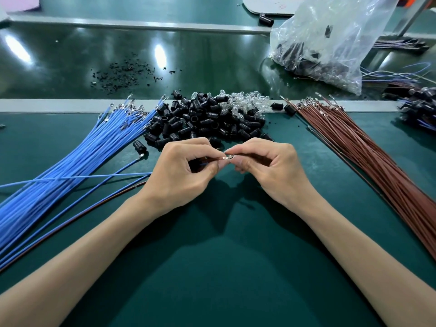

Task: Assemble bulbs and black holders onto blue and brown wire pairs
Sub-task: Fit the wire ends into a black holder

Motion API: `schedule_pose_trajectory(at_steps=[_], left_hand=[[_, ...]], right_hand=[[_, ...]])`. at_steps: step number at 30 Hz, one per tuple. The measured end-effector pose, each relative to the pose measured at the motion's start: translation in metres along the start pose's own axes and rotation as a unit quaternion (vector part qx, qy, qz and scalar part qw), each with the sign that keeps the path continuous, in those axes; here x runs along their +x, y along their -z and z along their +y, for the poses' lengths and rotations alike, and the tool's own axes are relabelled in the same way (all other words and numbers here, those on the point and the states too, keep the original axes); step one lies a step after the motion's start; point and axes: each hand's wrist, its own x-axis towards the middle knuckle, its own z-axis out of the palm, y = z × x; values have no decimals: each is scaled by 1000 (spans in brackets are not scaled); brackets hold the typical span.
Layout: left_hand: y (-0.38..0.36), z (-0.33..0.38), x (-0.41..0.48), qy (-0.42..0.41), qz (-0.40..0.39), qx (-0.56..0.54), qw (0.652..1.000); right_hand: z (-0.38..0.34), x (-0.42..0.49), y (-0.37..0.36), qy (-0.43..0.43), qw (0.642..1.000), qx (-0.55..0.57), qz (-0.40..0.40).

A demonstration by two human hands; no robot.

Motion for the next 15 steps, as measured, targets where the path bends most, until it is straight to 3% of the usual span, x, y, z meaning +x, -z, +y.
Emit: schedule_pose_trajectory(at_steps=[15], left_hand=[[-4, -1, -3, -61, 31, 86, 994]], right_hand=[[0, -1, 4, -51, 998, 13, -33]])
